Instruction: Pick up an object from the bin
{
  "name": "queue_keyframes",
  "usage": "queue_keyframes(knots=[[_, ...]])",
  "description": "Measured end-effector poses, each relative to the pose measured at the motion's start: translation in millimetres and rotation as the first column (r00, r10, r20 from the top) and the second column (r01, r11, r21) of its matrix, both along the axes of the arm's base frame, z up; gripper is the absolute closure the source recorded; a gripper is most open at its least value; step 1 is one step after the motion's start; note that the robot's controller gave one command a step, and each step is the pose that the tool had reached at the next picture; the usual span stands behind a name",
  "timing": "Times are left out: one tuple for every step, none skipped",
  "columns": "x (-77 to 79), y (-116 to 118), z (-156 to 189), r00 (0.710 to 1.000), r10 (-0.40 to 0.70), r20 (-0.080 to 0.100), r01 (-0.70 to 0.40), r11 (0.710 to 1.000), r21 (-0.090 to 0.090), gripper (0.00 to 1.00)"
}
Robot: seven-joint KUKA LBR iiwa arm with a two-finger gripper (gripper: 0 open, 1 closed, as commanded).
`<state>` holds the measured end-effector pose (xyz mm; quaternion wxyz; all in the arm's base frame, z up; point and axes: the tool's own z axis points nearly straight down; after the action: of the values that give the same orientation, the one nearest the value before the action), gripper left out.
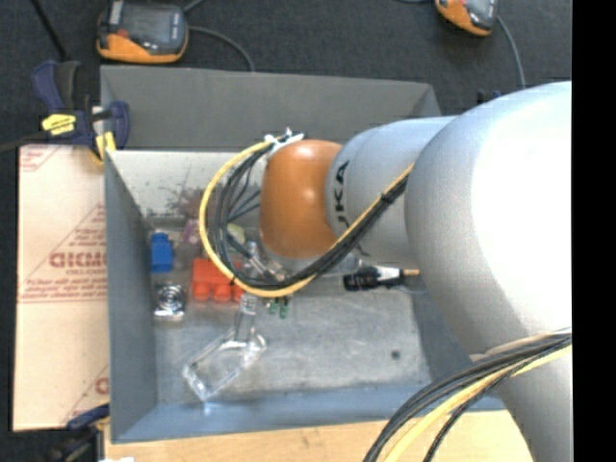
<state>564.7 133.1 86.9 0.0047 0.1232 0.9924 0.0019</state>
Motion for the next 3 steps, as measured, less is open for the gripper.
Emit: queue_keyframes(knots=[[23.8,28.6,14.9,0.981,-0.195,-0.005,0.195,0.981,0.001,0.0],[31.6,14.3,21.6,0.951,-0.309,-0.006,0.309,0.951,-0.001,0.0],[23.0,12.4,-14.3,0.89,-0.456,-0.001,0.456,0.89,0.003,0.0]])
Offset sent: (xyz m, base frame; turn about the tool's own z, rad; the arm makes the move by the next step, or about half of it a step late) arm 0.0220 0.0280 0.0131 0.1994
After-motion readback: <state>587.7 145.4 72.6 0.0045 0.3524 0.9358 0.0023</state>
